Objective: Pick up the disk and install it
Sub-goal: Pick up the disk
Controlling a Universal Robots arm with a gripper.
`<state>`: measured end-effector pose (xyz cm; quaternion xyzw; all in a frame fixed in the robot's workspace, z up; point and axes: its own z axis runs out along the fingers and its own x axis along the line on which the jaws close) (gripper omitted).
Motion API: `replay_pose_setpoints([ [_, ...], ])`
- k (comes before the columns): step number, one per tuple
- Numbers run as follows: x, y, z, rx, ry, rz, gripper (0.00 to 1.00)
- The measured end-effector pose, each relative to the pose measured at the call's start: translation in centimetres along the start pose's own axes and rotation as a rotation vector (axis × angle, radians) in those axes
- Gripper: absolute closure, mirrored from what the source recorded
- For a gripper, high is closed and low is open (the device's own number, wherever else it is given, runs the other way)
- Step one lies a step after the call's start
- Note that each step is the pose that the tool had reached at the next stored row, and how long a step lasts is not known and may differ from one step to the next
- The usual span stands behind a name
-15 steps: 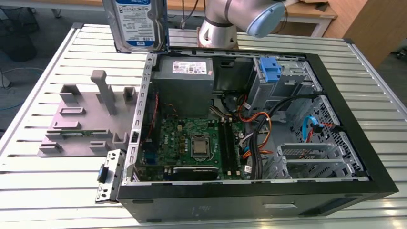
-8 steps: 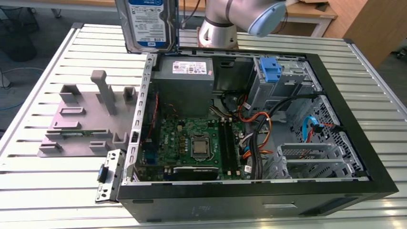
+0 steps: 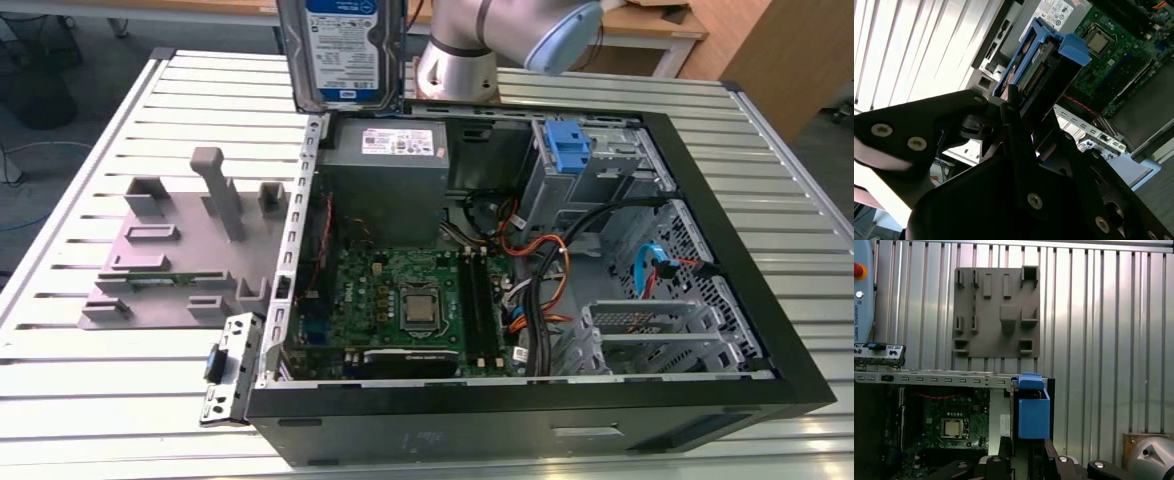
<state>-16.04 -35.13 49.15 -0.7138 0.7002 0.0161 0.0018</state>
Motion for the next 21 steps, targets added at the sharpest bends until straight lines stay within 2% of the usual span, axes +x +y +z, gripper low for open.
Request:
replay_pose_setpoints([
  [8,0.06,-2.81,0.02,0.0001,0.0000,0.000,0.65],
  [21,0.13,-6.84,0.05,0.0001,0.0000,0.000,0.65],
])
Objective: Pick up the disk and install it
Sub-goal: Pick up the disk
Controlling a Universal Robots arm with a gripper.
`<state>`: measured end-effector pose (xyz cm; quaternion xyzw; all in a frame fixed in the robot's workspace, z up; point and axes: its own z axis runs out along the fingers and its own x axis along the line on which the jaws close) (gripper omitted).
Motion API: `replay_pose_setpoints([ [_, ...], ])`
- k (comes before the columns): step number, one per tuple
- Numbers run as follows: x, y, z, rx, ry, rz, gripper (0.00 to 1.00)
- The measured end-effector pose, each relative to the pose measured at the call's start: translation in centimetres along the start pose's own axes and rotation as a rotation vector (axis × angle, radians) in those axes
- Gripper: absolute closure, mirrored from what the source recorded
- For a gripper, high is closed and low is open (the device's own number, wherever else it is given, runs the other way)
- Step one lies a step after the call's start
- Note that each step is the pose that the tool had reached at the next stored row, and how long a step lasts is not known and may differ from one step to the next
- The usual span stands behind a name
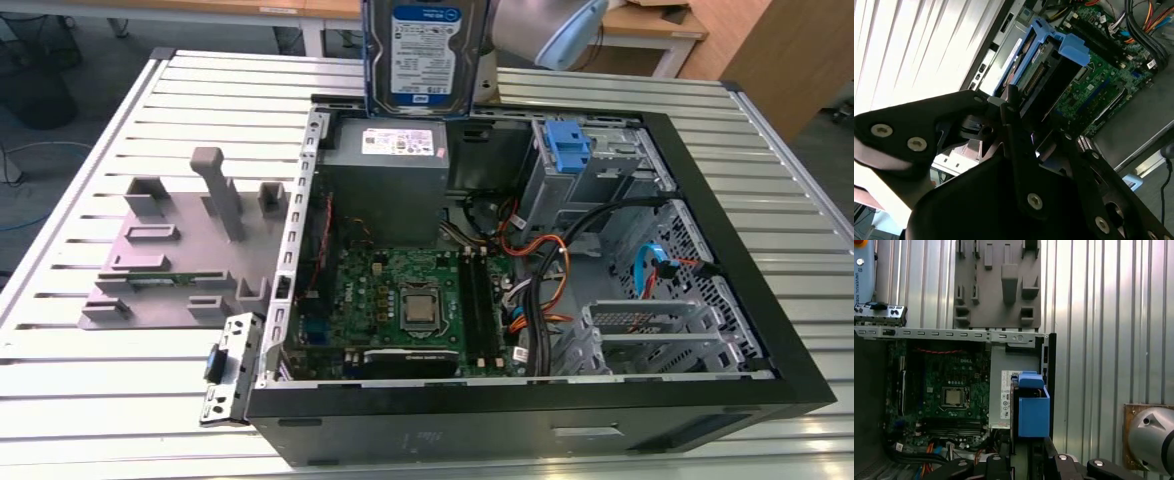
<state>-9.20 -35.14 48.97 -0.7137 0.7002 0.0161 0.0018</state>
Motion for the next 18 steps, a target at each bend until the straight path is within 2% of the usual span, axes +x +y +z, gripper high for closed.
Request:
replay_pose_setpoints([
  [8,0.04,-2.25,0.02,0.0000,0.0001,0.000,0.65],
  [14,0.07,-3.09,0.16,0.0003,-0.0003,0.009,0.65],
  [18,0.07,-3.18,0.17,0.0002,-0.0001,0.011,0.65],
])
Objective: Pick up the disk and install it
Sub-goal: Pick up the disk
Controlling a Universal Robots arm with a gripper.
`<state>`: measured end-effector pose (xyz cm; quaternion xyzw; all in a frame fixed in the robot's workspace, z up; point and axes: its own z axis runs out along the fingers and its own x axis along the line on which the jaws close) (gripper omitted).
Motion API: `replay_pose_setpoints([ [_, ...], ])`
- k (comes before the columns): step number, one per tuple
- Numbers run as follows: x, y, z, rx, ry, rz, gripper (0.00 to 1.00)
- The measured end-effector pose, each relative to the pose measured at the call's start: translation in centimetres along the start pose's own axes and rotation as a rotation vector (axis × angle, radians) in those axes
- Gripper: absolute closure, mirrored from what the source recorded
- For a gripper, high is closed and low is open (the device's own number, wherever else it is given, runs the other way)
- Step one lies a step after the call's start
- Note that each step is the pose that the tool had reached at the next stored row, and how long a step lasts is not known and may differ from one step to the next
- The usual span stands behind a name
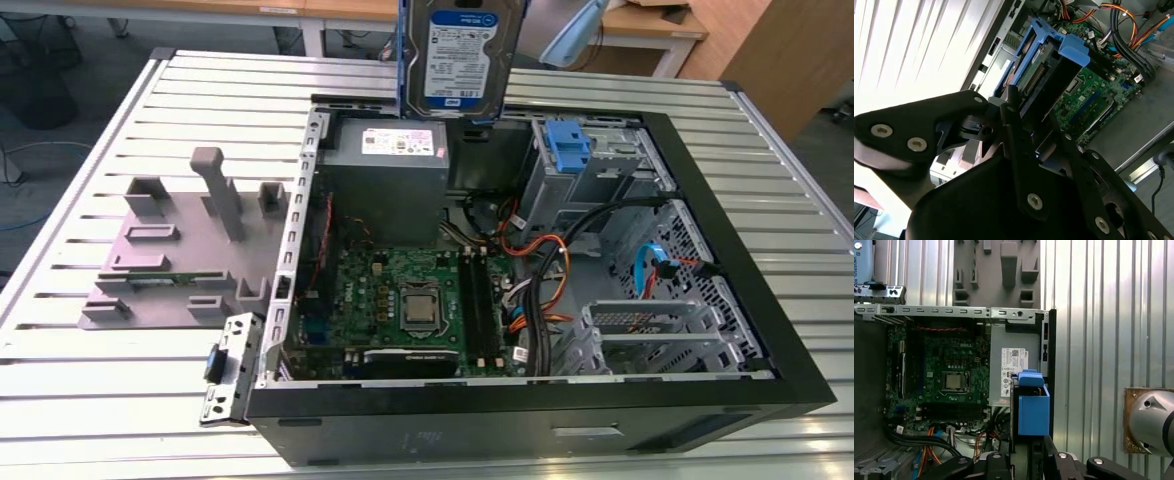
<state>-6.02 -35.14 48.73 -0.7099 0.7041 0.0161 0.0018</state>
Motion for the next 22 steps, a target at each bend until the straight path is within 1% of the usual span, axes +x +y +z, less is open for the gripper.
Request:
replay_pose_setpoints([
  [4,0.05,-0.03,0.00,0.0001,-0.0001,0.001,0.65],
  [12,0.46,-0.14,0.03,0.0008,-0.0001,0.025,0.65],
  [22,0.83,-0.32,0.04,0.0015,0.0020,0.053,0.65],
])
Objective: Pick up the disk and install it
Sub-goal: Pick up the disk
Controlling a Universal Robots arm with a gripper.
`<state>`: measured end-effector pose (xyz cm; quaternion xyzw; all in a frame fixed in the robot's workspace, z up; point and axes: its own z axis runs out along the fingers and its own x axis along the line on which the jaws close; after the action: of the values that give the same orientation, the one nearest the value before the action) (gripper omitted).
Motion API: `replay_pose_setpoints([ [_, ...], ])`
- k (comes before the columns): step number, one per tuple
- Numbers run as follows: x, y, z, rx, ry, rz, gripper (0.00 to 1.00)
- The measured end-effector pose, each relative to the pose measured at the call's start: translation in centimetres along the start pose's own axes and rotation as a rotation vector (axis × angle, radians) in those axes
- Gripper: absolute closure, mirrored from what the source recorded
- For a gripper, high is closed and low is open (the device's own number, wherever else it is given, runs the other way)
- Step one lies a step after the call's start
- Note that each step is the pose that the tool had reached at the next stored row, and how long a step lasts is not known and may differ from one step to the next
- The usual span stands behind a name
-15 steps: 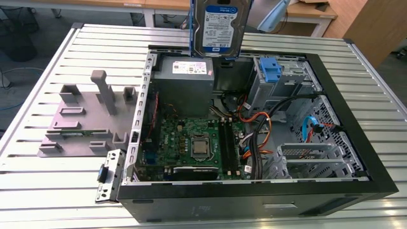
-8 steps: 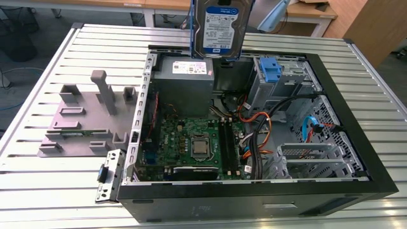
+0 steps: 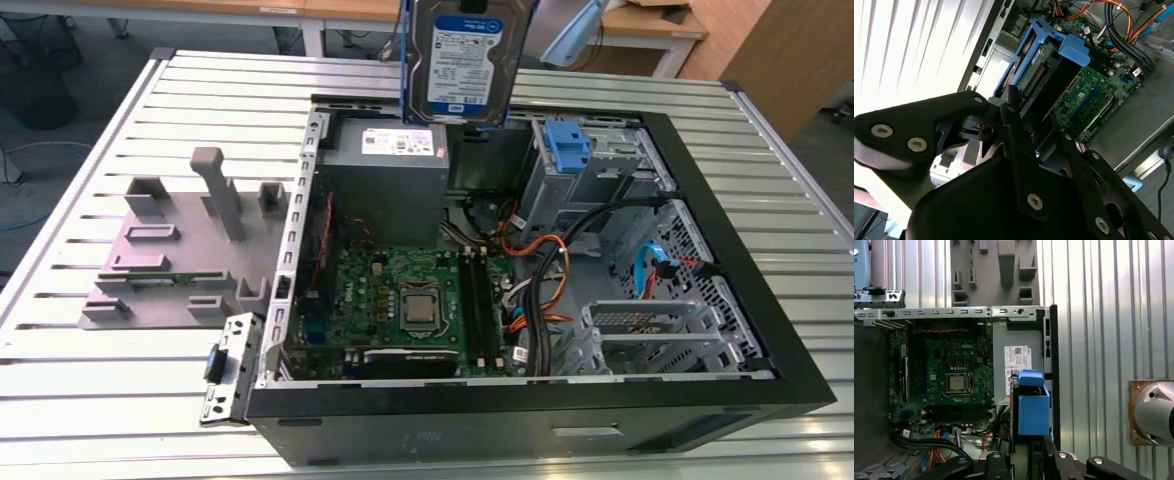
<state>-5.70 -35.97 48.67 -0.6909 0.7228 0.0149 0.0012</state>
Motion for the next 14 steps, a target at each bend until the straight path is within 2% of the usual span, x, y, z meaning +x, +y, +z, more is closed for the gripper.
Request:
replay_pose_setpoints([
  [9,0.11,-0.07,0.01,0.0002,0.0003,0.010,0.65],
  [14,0.46,-0.08,0.01,0.0003,0.0003,0.009,0.65],
])
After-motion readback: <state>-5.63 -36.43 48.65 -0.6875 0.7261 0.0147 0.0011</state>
